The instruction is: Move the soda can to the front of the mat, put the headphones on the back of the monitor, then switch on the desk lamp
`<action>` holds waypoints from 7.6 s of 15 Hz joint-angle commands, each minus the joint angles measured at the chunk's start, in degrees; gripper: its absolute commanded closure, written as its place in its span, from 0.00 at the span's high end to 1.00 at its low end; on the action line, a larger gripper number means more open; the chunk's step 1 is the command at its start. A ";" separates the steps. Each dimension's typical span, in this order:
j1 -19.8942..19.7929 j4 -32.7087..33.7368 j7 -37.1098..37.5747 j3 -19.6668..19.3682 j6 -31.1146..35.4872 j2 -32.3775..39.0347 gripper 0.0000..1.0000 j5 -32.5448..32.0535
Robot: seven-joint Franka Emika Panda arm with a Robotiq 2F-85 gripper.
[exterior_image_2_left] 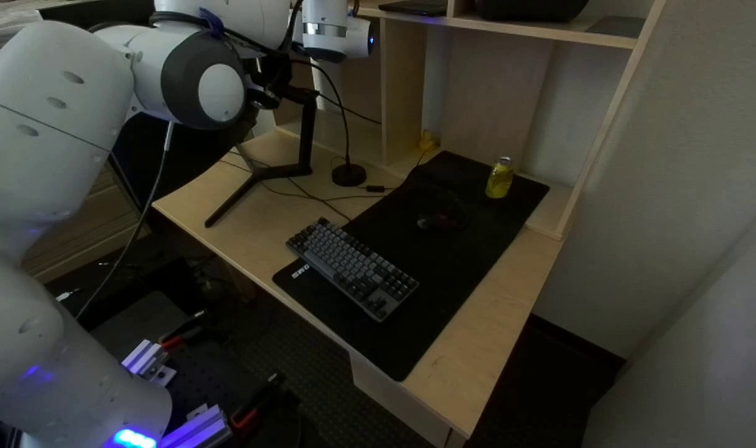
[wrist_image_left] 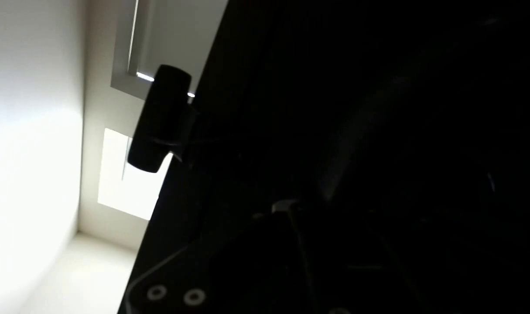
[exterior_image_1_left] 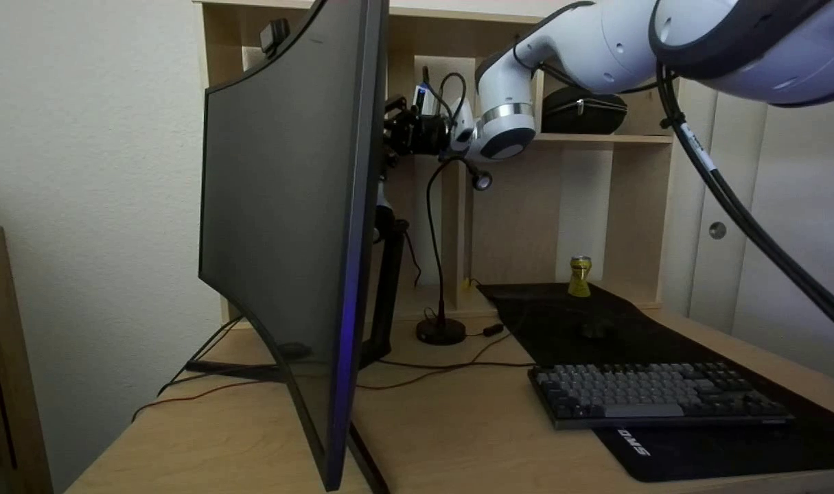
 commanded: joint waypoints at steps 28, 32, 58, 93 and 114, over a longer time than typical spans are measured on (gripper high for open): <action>24.06 -19.50 6.52 -24.75 23.84 -21.17 1.00 -37.10; 26.12 -22.66 6.18 -22.93 30.76 -30.83 1.00 -43.52; 6.87 -49.97 6.49 -29.91 40.34 -40.16 1.00 -35.19; 9.28 -53.93 0.63 -44.40 3.71 -29.43 1.00 -35.93; -5.53 -28.80 -19.73 -12.05 -9.76 -21.40 1.00 -66.79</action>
